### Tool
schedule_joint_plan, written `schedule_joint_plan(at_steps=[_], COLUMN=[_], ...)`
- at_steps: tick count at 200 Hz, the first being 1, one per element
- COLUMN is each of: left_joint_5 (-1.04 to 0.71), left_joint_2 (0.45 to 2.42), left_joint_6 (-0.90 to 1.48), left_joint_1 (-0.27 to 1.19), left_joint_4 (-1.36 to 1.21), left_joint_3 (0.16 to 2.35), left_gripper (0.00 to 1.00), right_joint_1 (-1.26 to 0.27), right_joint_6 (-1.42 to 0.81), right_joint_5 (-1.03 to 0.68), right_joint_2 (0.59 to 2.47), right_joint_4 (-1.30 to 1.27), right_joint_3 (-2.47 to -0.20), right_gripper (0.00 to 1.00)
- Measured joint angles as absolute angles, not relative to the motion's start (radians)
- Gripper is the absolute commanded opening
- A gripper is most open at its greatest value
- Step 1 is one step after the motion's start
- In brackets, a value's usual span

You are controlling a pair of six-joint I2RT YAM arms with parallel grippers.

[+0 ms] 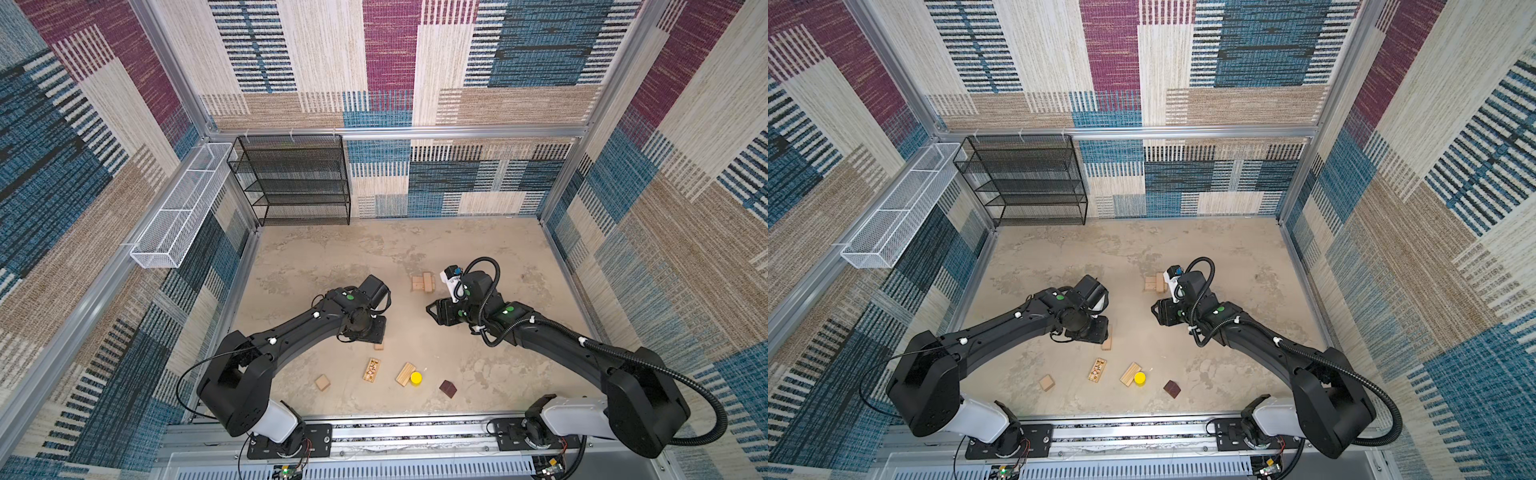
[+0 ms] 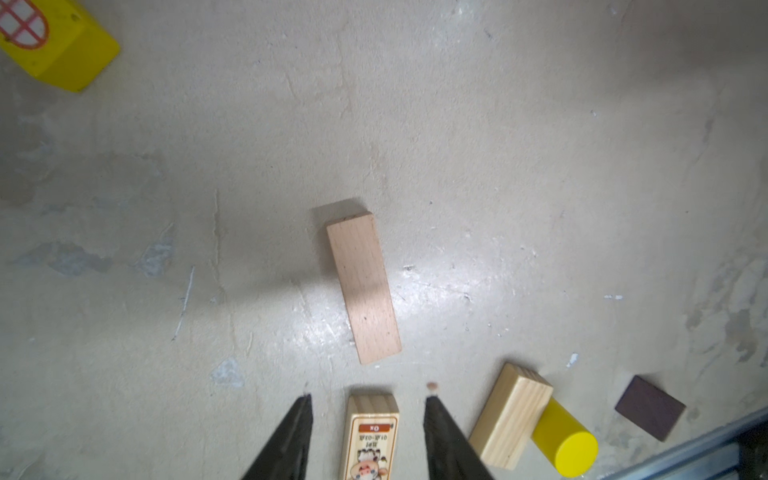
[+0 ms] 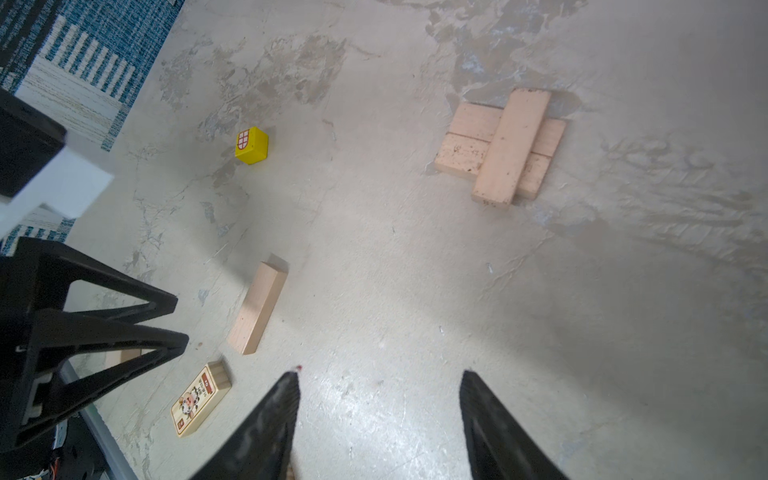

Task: Build the wood block tower
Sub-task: 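Lower the open left gripper over the long plain block lying near the printed block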

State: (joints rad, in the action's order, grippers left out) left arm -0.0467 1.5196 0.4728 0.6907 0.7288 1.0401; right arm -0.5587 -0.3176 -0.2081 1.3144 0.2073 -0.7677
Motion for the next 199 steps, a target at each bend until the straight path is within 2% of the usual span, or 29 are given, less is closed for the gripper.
schedule_joint_plan(at_steps=[51, 92, 199], left_joint_5=[-0.047, -0.047, -0.024], left_joint_2=[1.561, 1.590, 1.617], left_joint_6=[0.475, 0.475, 0.470], left_joint_1=[0.710, 0.723, 0.730], left_joint_4=[0.717, 0.708, 0.694], left_joint_3=[1.040, 1.053, 1.058], left_gripper=[0.47, 0.41, 0.35], right_joint_1=[-0.559, -0.559, -0.559], right_joint_6=[-0.326, -0.336, -0.347], right_joint_5=[-0.199, -0.198, -0.199], right_joint_2=[1.314, 1.317, 1.346], right_joint_4=[0.212, 0.216, 0.217], right_joint_3=[-0.775, -0.779, -0.806], right_gripper=[0.64, 0.64, 0.64])
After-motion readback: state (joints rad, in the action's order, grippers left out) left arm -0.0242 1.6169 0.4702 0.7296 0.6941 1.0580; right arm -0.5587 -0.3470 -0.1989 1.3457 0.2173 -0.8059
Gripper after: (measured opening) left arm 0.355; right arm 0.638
